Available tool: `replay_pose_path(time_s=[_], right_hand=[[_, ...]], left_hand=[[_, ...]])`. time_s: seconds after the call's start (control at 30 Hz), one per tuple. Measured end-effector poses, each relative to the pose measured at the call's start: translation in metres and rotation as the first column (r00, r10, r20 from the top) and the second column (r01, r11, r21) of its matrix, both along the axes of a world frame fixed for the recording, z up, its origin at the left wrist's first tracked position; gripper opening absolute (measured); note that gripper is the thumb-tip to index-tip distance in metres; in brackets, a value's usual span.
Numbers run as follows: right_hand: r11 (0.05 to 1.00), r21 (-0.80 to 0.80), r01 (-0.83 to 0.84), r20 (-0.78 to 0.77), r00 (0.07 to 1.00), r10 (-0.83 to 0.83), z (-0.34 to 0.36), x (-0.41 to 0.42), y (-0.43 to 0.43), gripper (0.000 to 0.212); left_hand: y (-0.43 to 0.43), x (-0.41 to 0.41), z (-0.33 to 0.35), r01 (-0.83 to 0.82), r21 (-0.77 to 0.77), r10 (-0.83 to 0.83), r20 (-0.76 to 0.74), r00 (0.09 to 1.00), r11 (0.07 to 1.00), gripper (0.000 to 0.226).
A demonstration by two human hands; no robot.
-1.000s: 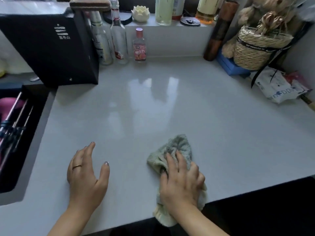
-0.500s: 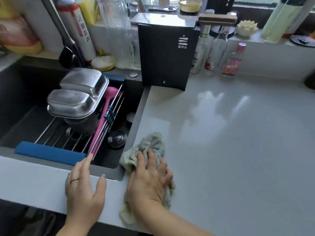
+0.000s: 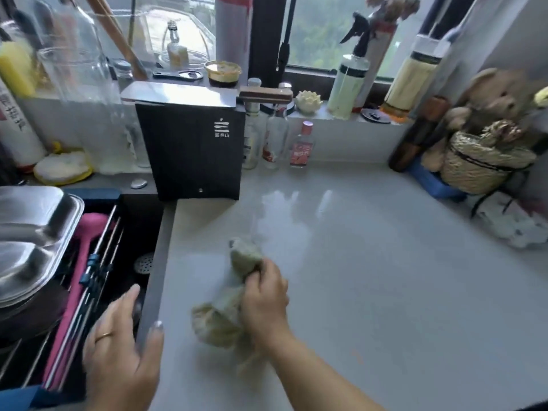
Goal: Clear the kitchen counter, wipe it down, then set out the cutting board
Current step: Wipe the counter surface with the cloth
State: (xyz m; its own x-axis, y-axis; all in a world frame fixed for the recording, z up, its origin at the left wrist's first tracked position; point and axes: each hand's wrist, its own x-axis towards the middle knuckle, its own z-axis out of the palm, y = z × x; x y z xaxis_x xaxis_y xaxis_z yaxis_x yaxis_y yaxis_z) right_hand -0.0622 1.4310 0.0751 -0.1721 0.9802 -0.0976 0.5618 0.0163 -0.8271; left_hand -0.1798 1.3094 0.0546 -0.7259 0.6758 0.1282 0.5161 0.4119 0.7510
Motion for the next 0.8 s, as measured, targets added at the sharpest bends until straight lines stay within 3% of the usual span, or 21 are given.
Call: replay_pose_path(time_s=[0.1,0.17,0.23,0.37,0.53,0.8], right_hand=[[0.954,0.127,0.271,0.1,0.954,-0.284,-0.004,0.101,0.047,0.037],[0.888,0.17,0.426,0.145,0.881,-0.45,-0.005,0.169,0.073,0.055],[0.828,0.188,0.528,0.207,0.803,-0.559,-0.007,0.234,0.098,0.061],[0.726,0.216,0.652,0.363,0.637,-0.68,-0.014,0.361,0.148,0.034],[0.663,0.239,0.709,0.534,0.474,-0.7,-0.028,0.466,0.194,0.041],[0.837,0.234,0.494,0.65,0.561,-0.513,-0.034,0.432,0.268,0.041]], left_hand=[[0.031,0.023,-0.001,0.117,-0.066,-0.119,-0.038,0.992,0.991,0.079],[0.054,0.05,-0.002,0.19,-0.092,-0.196,-0.06,0.979,0.977,0.08],[0.074,0.079,-0.006,0.264,-0.112,-0.274,-0.082,0.958,0.958,0.081],[0.118,0.147,-0.009,0.335,-0.145,-0.35,-0.101,0.931,0.931,0.083],[0.164,0.212,-0.013,0.311,-0.162,-0.329,-0.102,0.939,0.937,0.083],[0.189,0.243,-0.018,0.184,-0.199,-0.206,-0.095,0.974,0.963,0.082]])
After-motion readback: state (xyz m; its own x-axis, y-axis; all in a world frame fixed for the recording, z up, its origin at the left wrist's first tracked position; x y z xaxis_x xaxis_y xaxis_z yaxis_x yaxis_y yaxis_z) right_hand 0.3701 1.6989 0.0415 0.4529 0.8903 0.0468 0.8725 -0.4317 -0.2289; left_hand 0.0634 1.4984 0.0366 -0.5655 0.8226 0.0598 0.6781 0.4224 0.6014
